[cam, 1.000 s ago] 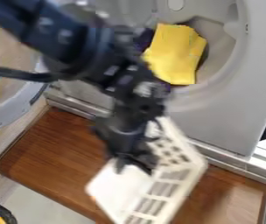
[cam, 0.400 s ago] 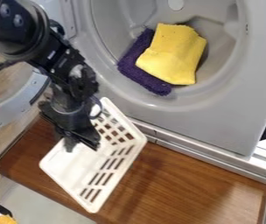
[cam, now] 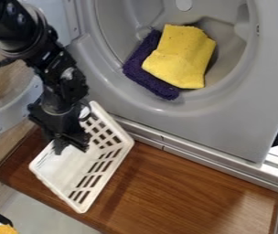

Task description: Put the bac à linge on the left under the washing machine

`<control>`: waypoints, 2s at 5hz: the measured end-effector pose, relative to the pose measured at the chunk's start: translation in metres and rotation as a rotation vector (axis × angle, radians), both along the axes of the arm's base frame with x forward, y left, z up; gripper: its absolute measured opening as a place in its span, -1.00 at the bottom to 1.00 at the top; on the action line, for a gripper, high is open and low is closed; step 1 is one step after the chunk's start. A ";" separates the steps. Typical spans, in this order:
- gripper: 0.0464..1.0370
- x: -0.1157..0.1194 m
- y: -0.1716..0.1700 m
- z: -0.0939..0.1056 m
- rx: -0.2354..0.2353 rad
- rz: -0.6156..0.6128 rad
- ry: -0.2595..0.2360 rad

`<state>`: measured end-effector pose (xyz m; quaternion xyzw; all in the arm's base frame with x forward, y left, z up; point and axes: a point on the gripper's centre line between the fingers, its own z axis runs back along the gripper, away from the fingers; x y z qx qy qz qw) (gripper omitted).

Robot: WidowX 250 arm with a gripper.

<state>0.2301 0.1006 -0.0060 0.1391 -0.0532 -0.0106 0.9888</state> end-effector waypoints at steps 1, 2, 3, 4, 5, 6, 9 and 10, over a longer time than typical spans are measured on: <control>-0.91 0.007 0.006 -0.008 0.007 0.014 -0.032; -0.91 0.016 0.010 -0.011 0.021 0.008 -0.055; -0.91 0.028 0.012 -0.011 0.027 -0.014 -0.136; -0.91 0.032 0.012 -0.012 0.015 -0.019 -0.164; -0.87 0.032 0.011 -0.012 0.011 -0.027 -0.165; -0.48 0.036 0.005 -0.012 -0.006 -0.041 -0.170; 0.94 0.047 -0.001 -0.005 -0.002 -0.112 -0.178; 0.93 0.049 -0.001 0.012 0.009 -0.131 -0.191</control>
